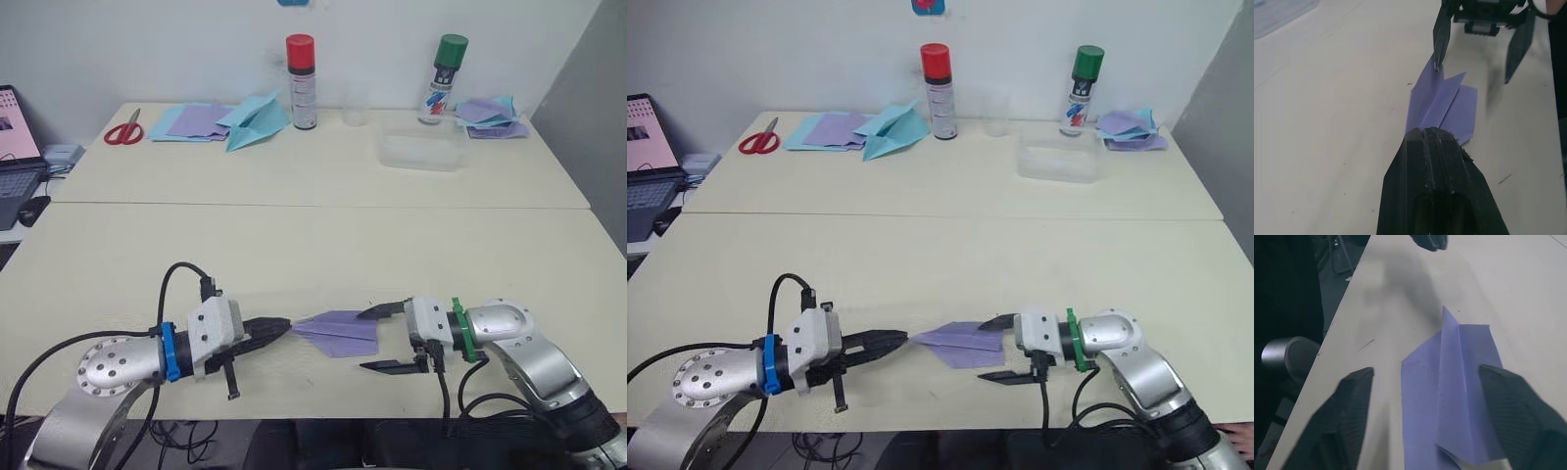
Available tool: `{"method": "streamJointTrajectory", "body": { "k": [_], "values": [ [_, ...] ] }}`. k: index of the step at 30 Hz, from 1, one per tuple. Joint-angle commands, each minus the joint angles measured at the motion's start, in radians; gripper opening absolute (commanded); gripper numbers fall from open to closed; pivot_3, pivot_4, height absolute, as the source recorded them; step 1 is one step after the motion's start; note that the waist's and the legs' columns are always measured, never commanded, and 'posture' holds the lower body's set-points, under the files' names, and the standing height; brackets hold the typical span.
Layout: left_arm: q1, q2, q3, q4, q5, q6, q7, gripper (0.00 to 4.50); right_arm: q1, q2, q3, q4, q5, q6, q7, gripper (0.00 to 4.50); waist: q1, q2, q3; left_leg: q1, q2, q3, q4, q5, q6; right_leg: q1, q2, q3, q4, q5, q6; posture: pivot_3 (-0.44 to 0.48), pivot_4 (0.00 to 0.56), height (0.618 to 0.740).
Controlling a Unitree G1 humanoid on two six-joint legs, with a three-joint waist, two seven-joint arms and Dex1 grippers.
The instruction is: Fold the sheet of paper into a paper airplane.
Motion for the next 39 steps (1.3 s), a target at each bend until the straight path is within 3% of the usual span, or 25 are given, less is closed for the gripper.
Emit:
{"method": "streamJointTrajectory", "body": {
  "k": [1,2,7,8,20,24,27,30,31,35,39],
  "values": [
    [0.015,-0.001,0.017,-0.047,-0.023,-0.004,0.012,0.0,-0.014,0.003,0.01,0.01,-0.029,-0.025,-0.008,2.2,0.0,0.0,0.0,0.0,0.0,0.0,0.001,0.0,0.0,0.0,0.0,0.0,0.0,0.0,0.0,0.0,0.15,0.74],
    [0.02,0.002,0.019,-0.054,-0.027,0.001,0.011,0.0,-0.019,0.009,0.014,0.02,-0.041,-0.025,-0.016,1.88,0.0,0.0,0.0,0.0,0.0,0.0,0.002,0.0,0.0,0.0,0.0,0.0,0.0,0.0,0.0,0.0,0.15,0.74],
    [0.036,0.028,0.053,-0.098,-0.095,0.065,0.004,0.0,-0.061,0.041,0.036,0.077,-0.089,-0.011,-0.049,1.88,-0.001,0.0,0.0,-0.002,0.0,0.0,0.006,0.0,0.0,0.0,0.0,0.0,0.001,0.001,0.001,0.0,0.15,0.74],
    [0.032,0.034,0.063,-0.103,-0.116,0.085,0.004,0.53,-0.068,0.048,0.041,0.09,-0.098,-0.008,-0.057,1.83,0.0,0.0,0.0,-0.002,0.0,0.0,0.006,0.0,0.0,0.0,0.0,0.0,0.001,0.001,0.001,0.0,0.15,0.74],
    [-0.011,0.038,0.063,-0.137,-0.151,0.14,0.047,4.26,-0.108,0.105,0.064,0.162,-0.145,0.062,-0.11,1.83,0.001,0.0,0.0,-0.002,0.0,0.0,0.008,0.0,0.0,0.001,0.0,0.0,0.003,0.002,0.001,0.0,0.15,0.74],
    [-0.011,0.042,0.061,-0.141,-0.157,0.147,0.052,4.26,-0.122,0.113,0.076,0.188,-0.158,0.08,-0.115,1.83,0.001,0.0,0.0,-0.002,0.0,0.0,0.009,0.0,0.0,0.001,0.0,0.001,0.003,0.002,0.0,0.0,0.15,0.74],
    [-0.002,0.042,0.075,-0.138,-0.159,0.148,0.051,4.3,-0.126,0.119,0.076,0.199,-0.155,0.099,-0.118,1.21,0.001,0.0,0.0,-0.002,0.0,0.0,0.009,0.0,0.0,0.001,0.0,0.001,0.003,0.002,0.0,0.0,0.15,0.74],
    [0.003,0.04,0.087,-0.137,-0.166,0.154,0.055,4.3,-0.123,0.117,0.069,0.196,-0.151,0.105,-0.118,0.12,0.001,0.0,0.0,-0.002,0.0,0.0,0.009,0.0,0.0,0.001,0.0,0.0,0.003,0.002,0.0,0.0,0.15,0.74],
    [0.005,0.039,0.09,-0.137,-0.167,0.153,0.056,4.3,-0.118,0.112,0.064,0.192,-0.148,0.104,-0.116,0.02,0.001,0.0,0.0,-0.002,0.0,0.0,0.009,0.0,0.0,0.001,0.0,0.0,0.003,0.002,0.0,0.0,0.15,0.74],
    [0.002,0.038,0.104,-0.137,-0.18,0.154,0.064,4.3,-0.1,0.092,0.031,0.169,-0.134,0.102,-0.129,0.02,0.001,0.0,0.0,-0.002,0.0,0.0,0.01,0.0,0.0,0.001,0.0,0.001,0.003,0.003,0.001,0.0,0.15,0.74],
    [-0.058,0.032,0.115,-0.126,-0.237,0.237,0.131,4.3,-0.079,0.108,-0.094,0.102,-0.07,0.202,-0.233,0.02,0.006,0.0,0.0,-0.002,0.0,0.0,0.011,0.0,0.0,0.001,0.0,0.001,0.003,0.003,0.003,0.0,0.15,0.74]
  ]
}}
